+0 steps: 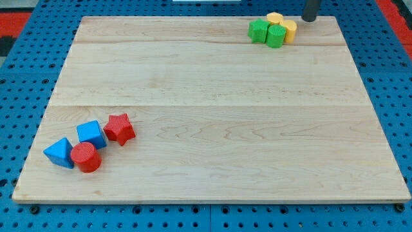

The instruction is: Separate the green circle and yellow heart

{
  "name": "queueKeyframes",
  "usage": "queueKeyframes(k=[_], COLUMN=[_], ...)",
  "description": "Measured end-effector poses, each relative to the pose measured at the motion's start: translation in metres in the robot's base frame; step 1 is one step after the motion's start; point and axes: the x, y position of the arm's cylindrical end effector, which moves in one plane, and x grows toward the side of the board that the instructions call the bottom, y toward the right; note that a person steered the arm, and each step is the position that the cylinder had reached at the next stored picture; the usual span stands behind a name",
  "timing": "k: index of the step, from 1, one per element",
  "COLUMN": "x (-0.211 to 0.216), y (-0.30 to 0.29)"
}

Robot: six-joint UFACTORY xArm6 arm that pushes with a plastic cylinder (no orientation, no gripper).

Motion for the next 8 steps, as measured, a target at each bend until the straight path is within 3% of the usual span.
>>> queueKeyframes(k=[6, 8], x=[-0.005, 0.033], y=[-0.020, -0.082])
